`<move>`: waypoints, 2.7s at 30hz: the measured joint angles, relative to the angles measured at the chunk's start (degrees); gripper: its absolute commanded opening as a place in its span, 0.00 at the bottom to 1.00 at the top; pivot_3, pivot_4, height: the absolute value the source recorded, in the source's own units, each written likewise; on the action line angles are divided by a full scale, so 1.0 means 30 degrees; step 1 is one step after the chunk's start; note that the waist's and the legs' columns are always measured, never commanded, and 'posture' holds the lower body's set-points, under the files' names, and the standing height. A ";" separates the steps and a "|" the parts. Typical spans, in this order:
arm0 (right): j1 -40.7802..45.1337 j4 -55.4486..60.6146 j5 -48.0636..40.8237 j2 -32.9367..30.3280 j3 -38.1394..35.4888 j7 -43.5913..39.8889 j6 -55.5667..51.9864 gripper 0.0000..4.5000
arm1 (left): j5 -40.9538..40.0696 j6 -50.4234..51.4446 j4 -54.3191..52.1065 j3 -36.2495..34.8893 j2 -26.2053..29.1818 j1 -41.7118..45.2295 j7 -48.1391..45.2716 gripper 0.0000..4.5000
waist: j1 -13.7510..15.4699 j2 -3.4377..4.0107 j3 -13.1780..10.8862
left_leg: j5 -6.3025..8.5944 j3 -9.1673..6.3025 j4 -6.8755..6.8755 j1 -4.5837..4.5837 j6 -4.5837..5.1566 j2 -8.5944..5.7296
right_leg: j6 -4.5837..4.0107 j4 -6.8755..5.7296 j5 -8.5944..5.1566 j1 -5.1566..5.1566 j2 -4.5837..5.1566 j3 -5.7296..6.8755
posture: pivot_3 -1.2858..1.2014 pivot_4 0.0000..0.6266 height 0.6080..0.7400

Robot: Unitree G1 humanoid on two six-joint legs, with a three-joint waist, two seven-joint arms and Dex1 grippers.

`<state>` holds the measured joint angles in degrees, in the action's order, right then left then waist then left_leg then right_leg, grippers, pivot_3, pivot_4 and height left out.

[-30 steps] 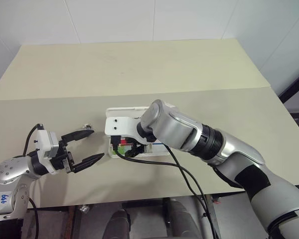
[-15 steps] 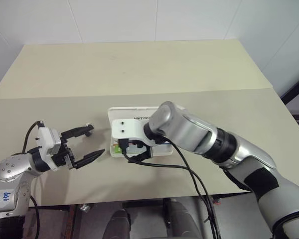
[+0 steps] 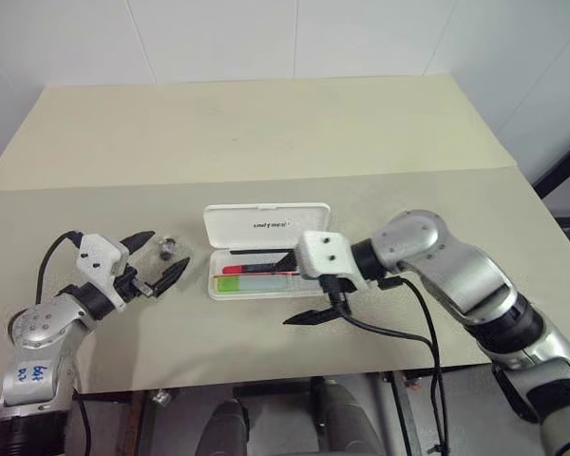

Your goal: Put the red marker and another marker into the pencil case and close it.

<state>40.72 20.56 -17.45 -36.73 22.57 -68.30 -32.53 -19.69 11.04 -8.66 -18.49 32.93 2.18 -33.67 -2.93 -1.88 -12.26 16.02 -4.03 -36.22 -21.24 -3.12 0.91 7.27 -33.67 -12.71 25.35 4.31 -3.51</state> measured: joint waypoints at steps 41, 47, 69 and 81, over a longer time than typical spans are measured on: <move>-0.3479 -0.0495 -0.2610 -0.0333 -0.5811 0.1761 0.2501 1.00 | 0.3033 0.5401 0.0869 0.2754 -0.0953 0.2860 0.3299 0.13 | 0.0415 -0.0004 0.0006 | -0.0008 -0.0003 -0.0066 0.0115 -0.0003 -0.0003 | -0.0079 0.0134 -0.0019 -0.0230 -0.0001 -0.0002 | 0.52 0.24 1.00; -0.3960 -0.1483 -0.2817 -0.0292 -0.6386 0.1737 0.3207 1.00 | 0.1680 0.4035 0.0868 0.2023 0.0339 0.3970 0.0744 0.13 | 0.0445 -0.0005 0.0005 | -0.0008 -0.0007 -0.0061 0.0065 -0.0004 -0.0001 | -0.0062 0.0186 -0.0008 -0.0209 0.0000 0.0008 | 0.52 0.24 1.00; -0.6294 -0.3421 -0.1848 -0.2619 -0.7637 0.0885 0.5864 1.00 | -0.2842 0.5072 -0.4292 0.7179 0.3446 0.9765 -0.8281 0.13 | 0.0436 0.0011 -0.0006 | -0.0002 0.0004 -0.0054 0.0040 -0.0001 -0.0015 | 0.0009 0.0247 0.0031 -0.0224 0.0006 -0.0009 | 0.52 0.24 1.00; -0.7401 -0.3536 -0.1564 -0.3193 -0.8098 0.1108 0.6208 1.00 | 0.1423 0.6707 -0.4285 1.3064 0.1696 1.0406 -0.7032 0.13 | 0.0402 0.0012 -0.0008 | -0.0007 0.0008 -0.0136 0.0039 0.0007 -0.0014 | -0.0024 0.0227 0.0011 -0.0239 -0.0012 -0.0038 | 0.52 0.24 1.00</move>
<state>18.52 9.95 -22.14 -46.31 -1.72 -64.97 -13.90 -15.42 31.16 -21.52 20.70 38.02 33.40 -54.76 -1.72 -1.84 -12.29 16.00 -4.01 -36.63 -21.12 -3.10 0.87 7.20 -32.99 -12.68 24.64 4.28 -3.62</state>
